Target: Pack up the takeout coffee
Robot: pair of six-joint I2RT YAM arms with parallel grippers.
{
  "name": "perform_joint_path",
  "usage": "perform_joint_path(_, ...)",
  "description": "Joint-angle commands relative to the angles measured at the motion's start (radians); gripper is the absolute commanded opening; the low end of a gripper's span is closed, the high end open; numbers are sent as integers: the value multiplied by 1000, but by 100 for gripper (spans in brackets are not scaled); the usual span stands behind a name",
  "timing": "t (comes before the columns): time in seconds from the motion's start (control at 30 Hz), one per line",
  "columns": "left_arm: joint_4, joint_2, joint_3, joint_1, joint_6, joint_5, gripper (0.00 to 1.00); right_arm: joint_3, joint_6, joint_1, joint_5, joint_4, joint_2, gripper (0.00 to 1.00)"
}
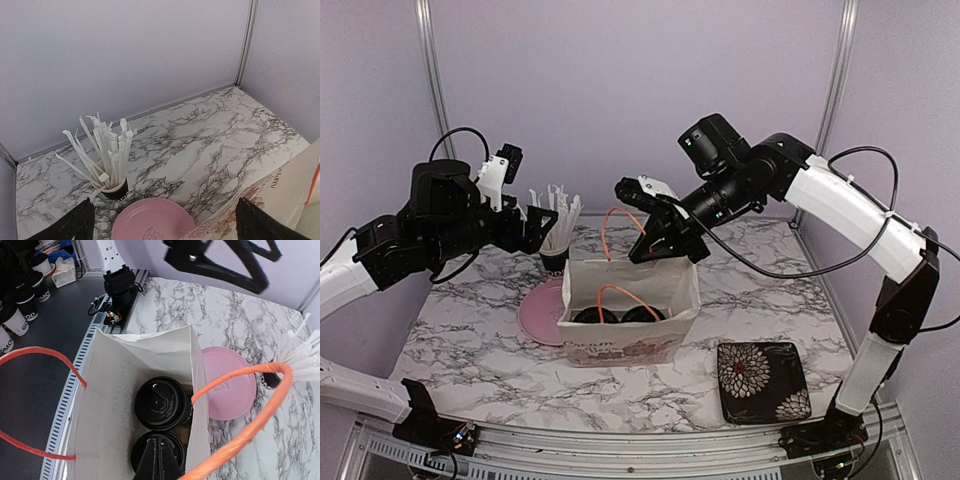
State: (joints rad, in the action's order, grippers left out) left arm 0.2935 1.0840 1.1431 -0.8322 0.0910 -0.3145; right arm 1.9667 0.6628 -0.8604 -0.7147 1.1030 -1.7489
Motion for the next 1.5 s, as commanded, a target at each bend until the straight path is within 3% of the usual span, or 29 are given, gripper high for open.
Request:
perform_joint_path(0.0, 7, -17, -3, 5, 13, 1, 99, 38, -76, 75, 32, -97, -35, 0)
perform_joint_path(0.37, 7, -9, -25, 5, 25, 4, 99, 75, -112, 188, 1, -126, -110, 0)
perform_joint_path(0.7, 1, -2, -38, 5, 24, 23, 99, 101, -91, 196, -103, -89, -111, 0)
perform_joint_path(1.0, 35, -42, -85, 5, 5, 119, 95, 114, -91, 195, -81, -70, -141, 0)
perform_joint_path(1.2, 57, -60, -237, 5, 62, 106, 84, 83, -80, 195, -85, -65, -116, 0)
perform_joint_path(1.47, -159, 34, -413, 5, 168, 147, 67, 84, -80, 195, -93, -65, -121, 0)
